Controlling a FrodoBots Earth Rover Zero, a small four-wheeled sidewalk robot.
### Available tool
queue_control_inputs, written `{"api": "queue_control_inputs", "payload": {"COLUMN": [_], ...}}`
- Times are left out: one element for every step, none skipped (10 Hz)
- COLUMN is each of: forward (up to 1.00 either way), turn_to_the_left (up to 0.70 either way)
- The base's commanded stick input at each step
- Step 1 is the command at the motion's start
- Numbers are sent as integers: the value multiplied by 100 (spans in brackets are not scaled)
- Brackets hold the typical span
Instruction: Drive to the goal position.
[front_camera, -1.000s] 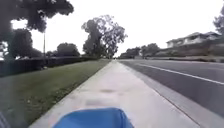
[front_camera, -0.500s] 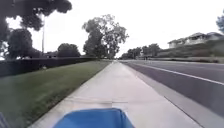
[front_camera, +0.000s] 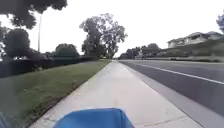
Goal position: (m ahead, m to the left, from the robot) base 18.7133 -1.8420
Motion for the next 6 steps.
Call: {"api": "queue_control_inputs", "payload": {"forward": [100,100,100,100,100,100], "turn_to_the_left": [0,0,0,27,27,27]}}
